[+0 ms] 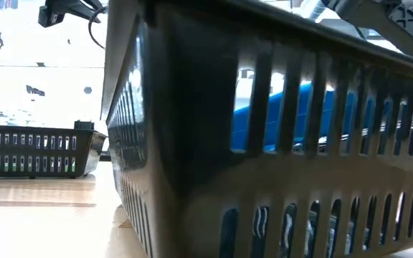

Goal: Pick & Place School Supplies
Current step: Put the green eraser into the left black bin

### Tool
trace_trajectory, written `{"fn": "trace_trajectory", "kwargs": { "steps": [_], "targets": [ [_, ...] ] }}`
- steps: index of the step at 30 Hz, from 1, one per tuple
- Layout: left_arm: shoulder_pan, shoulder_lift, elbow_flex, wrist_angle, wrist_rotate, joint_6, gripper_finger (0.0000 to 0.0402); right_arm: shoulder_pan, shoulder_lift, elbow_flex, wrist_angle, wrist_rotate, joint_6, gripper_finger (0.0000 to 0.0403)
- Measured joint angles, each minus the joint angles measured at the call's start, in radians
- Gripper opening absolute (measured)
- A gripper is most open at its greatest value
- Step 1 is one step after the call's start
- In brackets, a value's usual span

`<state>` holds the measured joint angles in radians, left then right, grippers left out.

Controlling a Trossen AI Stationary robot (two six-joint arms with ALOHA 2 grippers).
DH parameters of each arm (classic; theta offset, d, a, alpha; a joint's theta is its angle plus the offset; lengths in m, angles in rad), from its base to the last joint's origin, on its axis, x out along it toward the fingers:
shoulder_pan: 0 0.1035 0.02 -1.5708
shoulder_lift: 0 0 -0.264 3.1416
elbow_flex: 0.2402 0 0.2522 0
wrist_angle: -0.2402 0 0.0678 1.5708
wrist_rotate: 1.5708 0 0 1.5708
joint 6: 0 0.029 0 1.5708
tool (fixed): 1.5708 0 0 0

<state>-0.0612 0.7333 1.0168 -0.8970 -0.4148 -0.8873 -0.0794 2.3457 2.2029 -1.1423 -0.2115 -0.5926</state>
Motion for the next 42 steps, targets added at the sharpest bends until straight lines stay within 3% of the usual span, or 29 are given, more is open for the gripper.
{"fn": "trace_trajectory", "kwargs": {
  "steps": [9, 42],
  "targets": [
    [0.000, -0.019, 0.000, 0.019, 0.001, 0.026, 0.0098, 0.032, 0.034, 0.001, 0.006, 0.003, 0.017, 0.0148],
    [0.000, 0.014, 0.000, 0.054, -0.015, 0.096, 0.0098, 0.029, 0.144, -0.014, 0.076, -0.052, -0.040, 0.0135]
  ]
}}
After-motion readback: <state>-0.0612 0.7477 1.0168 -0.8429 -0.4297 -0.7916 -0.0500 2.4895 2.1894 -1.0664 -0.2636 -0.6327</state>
